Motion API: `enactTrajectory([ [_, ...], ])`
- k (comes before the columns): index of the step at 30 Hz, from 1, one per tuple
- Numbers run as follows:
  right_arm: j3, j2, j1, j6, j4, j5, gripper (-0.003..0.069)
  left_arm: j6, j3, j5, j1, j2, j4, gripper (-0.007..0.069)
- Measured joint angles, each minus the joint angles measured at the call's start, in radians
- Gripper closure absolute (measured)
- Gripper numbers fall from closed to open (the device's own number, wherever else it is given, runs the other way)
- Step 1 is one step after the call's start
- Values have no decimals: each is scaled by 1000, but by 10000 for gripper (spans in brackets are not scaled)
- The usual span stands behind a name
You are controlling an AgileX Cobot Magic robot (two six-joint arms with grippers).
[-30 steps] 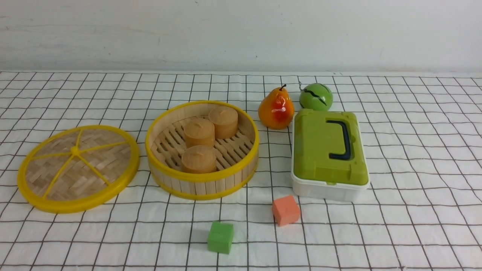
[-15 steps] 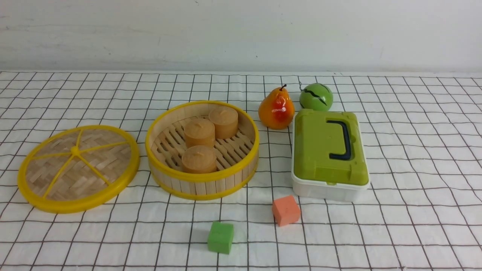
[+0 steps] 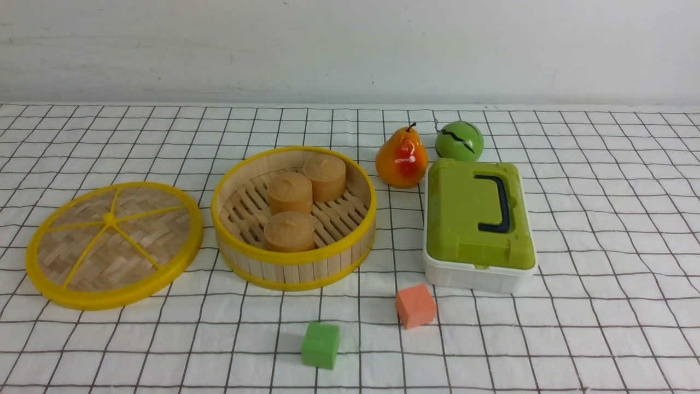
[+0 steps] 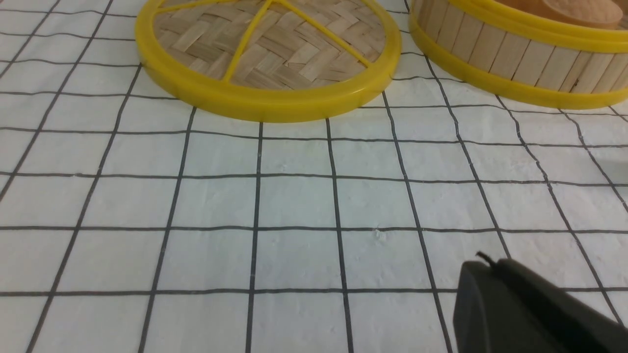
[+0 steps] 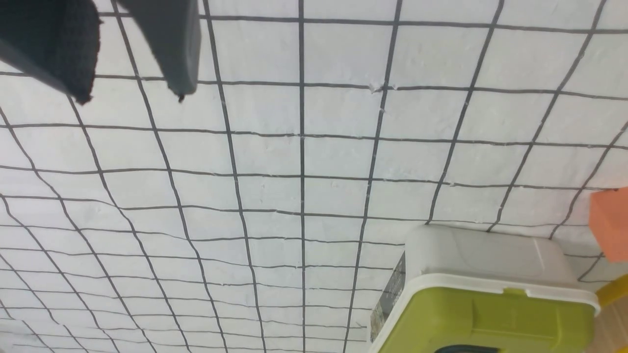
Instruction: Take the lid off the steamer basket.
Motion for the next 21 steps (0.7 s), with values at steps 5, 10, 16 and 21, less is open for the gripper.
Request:
enactTrajectory([
  [5,0,0,0,0,0,0,419,0,0,0,0,0,0,629],
  [10,0,0,0,0,0,0,419,0,0,0,0,0,0,629],
  [16,0,0,0,0,0,0,419,0,0,0,0,0,0,625],
  [21,0,0,0,0,0,0,419,0,0,0,0,0,0,622],
])
